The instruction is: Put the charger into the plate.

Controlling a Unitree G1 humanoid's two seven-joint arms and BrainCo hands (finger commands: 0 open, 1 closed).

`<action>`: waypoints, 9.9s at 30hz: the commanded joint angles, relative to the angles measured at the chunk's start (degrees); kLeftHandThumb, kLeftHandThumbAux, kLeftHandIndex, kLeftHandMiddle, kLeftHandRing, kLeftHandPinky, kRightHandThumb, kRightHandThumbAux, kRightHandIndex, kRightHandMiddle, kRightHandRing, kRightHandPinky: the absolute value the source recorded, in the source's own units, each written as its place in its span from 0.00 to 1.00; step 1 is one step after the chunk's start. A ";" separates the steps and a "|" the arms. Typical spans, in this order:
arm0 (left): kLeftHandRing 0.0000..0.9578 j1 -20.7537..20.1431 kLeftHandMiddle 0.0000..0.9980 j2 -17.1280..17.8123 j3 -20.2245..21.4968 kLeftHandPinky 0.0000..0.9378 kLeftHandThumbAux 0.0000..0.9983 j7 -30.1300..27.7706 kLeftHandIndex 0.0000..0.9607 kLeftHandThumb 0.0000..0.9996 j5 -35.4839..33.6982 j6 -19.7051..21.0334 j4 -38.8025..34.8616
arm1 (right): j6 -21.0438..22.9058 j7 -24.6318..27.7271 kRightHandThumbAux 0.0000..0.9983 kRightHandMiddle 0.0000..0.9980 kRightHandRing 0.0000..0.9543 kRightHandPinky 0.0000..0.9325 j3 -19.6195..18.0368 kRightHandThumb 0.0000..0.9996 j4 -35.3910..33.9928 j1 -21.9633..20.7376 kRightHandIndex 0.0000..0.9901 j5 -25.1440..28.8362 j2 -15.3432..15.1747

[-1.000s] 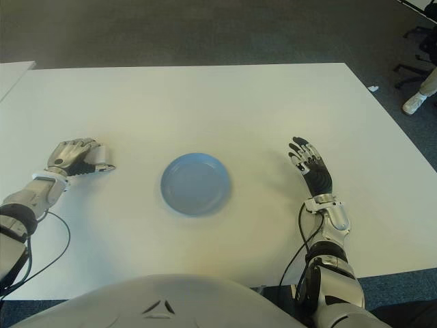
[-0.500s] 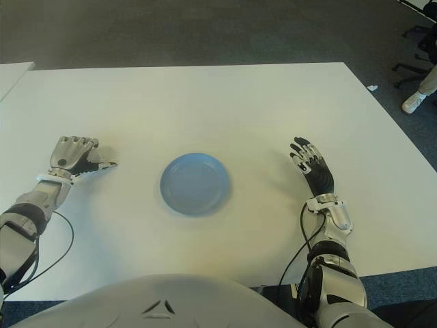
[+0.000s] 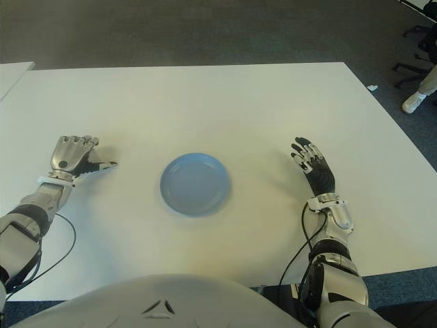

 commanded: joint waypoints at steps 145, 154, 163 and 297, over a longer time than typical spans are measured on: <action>0.18 8.28 0.21 -0.52 13.51 0.14 0.59 -33.92 0.19 0.30 -10.34 -0.43 -37.34 | -2.50 -9.69 0.67 0.10 0.08 0.07 5.23 0.25 6.27 -1.34 0.12 -5.87 8.98; 0.01 11.94 0.02 -4.09 14.42 0.01 0.58 -36.68 0.01 0.06 -9.78 4.24 -37.87 | -2.42 -9.65 0.67 0.10 0.08 0.07 5.25 0.25 6.12 -1.30 0.12 -5.77 8.87; 0.00 10.94 0.00 -6.82 13.64 0.00 0.56 -33.41 0.00 0.01 -8.68 2.90 -31.57 | -2.26 -9.51 0.67 0.10 0.08 0.07 5.16 0.25 6.06 -1.36 0.12 -5.67 8.67; 0.08 38.06 0.11 -16.10 10.36 0.08 0.56 -40.31 0.08 0.00 2.88 15.67 -69.07 | -4.01 -14.68 0.67 0.10 0.08 0.07 8.15 0.25 4.17 -0.30 0.12 -8.55 12.92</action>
